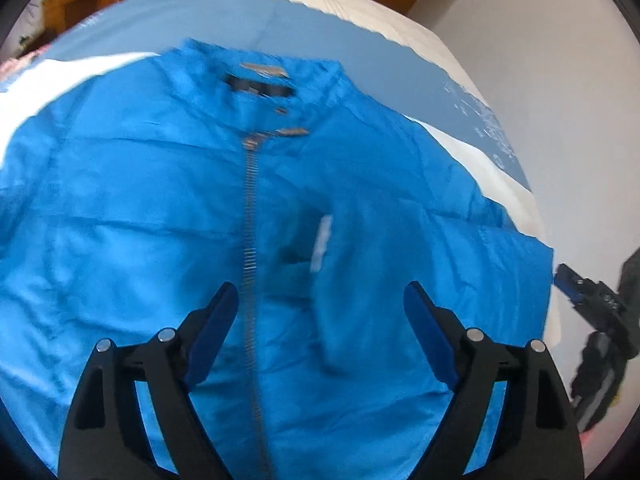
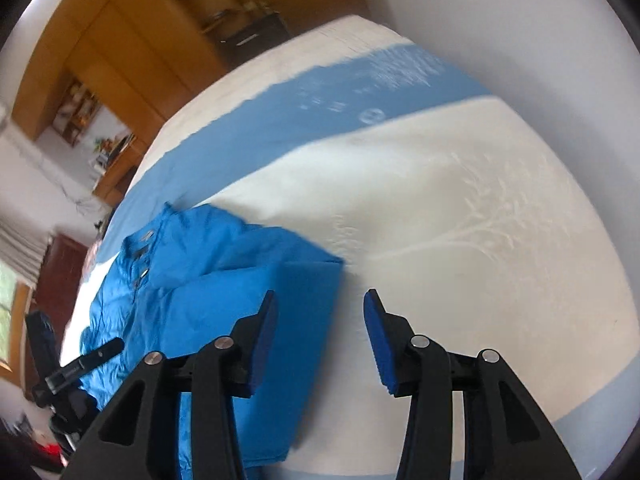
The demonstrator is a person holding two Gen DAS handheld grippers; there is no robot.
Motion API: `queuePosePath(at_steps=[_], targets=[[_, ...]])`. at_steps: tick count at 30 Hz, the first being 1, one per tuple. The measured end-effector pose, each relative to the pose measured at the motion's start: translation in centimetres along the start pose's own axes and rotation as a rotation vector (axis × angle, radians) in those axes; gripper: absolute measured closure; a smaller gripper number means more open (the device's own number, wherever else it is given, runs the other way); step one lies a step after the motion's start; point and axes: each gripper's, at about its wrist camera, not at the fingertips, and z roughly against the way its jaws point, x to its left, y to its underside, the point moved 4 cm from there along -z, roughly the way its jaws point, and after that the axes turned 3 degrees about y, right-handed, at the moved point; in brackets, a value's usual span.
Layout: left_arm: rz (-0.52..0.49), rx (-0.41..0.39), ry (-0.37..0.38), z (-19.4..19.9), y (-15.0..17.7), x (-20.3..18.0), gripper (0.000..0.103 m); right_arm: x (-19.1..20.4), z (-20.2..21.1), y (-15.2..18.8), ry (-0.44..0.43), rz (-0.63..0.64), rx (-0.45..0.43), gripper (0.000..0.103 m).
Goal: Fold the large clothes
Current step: 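Grasp the other knit sleeve cuff with the left tool, fold it across, release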
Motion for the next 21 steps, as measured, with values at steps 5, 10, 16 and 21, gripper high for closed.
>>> queuePosePath(at_steps=[5, 10, 16, 21], targets=[[0.006, 0.013, 0.056, -1.9, -0.6, -1.1, 0.080, -0.1, -0.9, -0.3, -0.008, 0.007, 0.018, 0.058], [0.007, -0.177, 0.051, 3.6, -0.5, -0.1, 0.089, 0.3, 0.5, -0.4, -0.053, 0.014, -0.032, 0.058], [0.052, -0.395, -0.120, 11.5, -0.9, 5.4, 0.089, 3.3, 0.3, 0.4, -0.144, 0.070, -0.037, 0.058], [0.118, -0.384, -0.231, 12.5, -1.2, 10.0, 0.089, 8.1, -2.6, 2.2, -0.150, 0.179, 0.027, 0.058]])
